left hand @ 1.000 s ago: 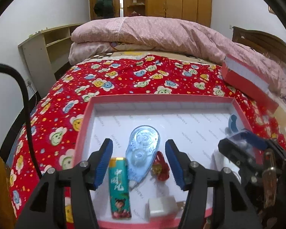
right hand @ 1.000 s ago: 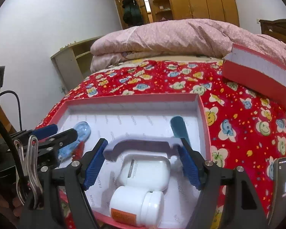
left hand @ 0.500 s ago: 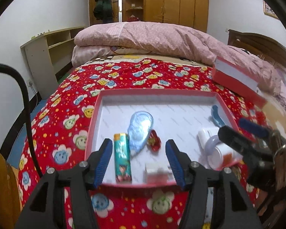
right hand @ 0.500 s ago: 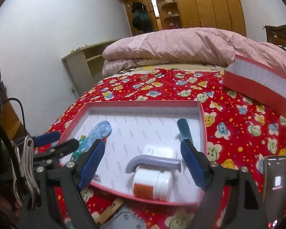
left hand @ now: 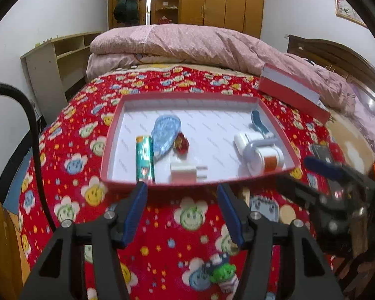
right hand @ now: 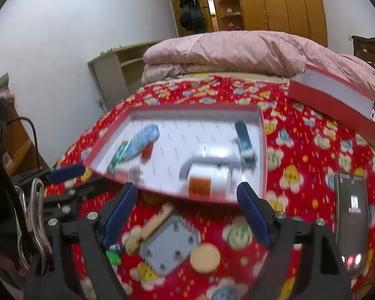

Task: Organize rigid objects
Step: 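Withdraw both tools from the tray, left tool moving toward green figurine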

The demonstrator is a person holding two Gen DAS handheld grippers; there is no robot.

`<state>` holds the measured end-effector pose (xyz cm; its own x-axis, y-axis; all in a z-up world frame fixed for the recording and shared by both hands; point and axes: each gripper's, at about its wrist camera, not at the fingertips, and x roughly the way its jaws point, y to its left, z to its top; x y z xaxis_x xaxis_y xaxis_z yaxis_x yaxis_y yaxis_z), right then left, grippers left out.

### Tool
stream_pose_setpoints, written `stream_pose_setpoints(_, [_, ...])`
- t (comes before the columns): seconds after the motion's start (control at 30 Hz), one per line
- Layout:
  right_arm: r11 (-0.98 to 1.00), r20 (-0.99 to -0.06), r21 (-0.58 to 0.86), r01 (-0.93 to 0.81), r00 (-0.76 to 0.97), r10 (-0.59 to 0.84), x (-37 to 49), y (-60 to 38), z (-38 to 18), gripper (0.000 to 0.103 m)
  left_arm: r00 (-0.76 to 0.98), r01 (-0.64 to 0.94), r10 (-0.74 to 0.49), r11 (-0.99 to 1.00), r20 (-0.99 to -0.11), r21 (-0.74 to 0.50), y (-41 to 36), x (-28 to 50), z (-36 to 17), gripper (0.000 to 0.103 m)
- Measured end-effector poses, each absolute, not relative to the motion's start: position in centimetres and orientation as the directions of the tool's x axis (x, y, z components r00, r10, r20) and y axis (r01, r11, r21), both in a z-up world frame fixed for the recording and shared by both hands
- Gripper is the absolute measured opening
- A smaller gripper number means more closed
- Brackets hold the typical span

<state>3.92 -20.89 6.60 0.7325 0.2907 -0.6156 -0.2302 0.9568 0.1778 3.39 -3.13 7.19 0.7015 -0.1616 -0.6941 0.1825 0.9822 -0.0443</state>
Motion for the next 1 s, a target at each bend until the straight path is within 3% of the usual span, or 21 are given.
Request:
stream_pose_setpoints(0.33, [0.965, -0.697, 0.085, -0.247, 0.677, 0.235, -1.6, -21.7, 2.6, 0.084, 0.667, 0.193, -0.142, 0.981, -0.732, -0.014, -4.1, 0.5, 5.3, 0.061])
stream_pose_setpoints(0.6, [0.971, -0.745, 0.1, -0.216, 0.631, 0.217, -2.9, -22.8, 0.5, 0.084, 0.644, 0.241, -0.145, 0.97, -0.751, 0.02, -5.6, -1.4, 3.9, 0.061])
stream_pose_setpoints(1.0, [0.972, -0.73, 0.068, -0.223, 0.653, 0.201, -3.3, -22.3, 0.1, 0.086, 0.608, 0.26, -0.137, 0.965, -0.782, 0.033, -5.8, -2.3, 1.7, 0.06])
